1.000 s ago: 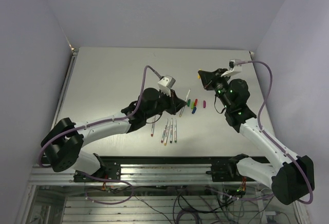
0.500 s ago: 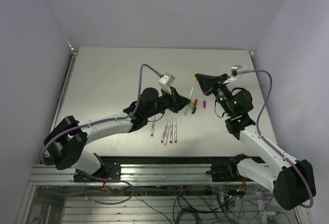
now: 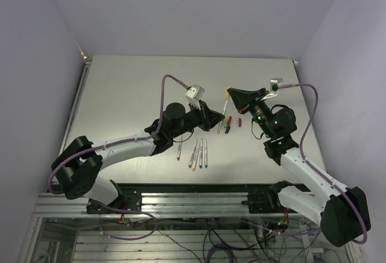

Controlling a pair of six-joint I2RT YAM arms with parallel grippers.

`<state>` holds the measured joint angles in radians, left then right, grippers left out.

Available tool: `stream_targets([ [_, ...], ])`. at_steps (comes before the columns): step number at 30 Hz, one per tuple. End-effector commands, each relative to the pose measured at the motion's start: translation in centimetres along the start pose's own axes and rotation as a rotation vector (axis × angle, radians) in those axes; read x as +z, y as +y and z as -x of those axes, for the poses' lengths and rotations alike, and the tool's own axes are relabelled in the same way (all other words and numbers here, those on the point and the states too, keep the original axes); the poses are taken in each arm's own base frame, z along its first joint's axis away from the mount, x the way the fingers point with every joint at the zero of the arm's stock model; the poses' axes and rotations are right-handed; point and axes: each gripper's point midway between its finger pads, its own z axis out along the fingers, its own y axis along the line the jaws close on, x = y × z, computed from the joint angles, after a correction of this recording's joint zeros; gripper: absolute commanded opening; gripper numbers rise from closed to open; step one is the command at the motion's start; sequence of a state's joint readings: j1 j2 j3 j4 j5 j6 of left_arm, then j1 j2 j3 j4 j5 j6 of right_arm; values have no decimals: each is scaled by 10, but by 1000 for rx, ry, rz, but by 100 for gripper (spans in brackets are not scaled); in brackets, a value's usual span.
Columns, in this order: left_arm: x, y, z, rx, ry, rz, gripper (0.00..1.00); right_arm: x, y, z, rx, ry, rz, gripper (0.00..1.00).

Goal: Insert the pens into the pen caps

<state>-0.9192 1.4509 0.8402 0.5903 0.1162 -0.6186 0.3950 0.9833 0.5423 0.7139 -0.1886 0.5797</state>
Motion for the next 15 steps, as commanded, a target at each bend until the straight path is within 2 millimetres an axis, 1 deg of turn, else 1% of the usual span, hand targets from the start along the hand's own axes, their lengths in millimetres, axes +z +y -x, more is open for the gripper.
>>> stream_targets([
  [1, 0, -17, 27, 10, -90, -47, 7, -1, 7, 5, -8, -24, 29, 0],
  [10, -1, -14, 28, 30, -99, -39, 7, -1, 6, 2, -5, -15, 27, 0],
  [15, -2, -14, 30, 34, -113, -37, 7, -3, 5, -4, 4, 0, 29, 0],
])
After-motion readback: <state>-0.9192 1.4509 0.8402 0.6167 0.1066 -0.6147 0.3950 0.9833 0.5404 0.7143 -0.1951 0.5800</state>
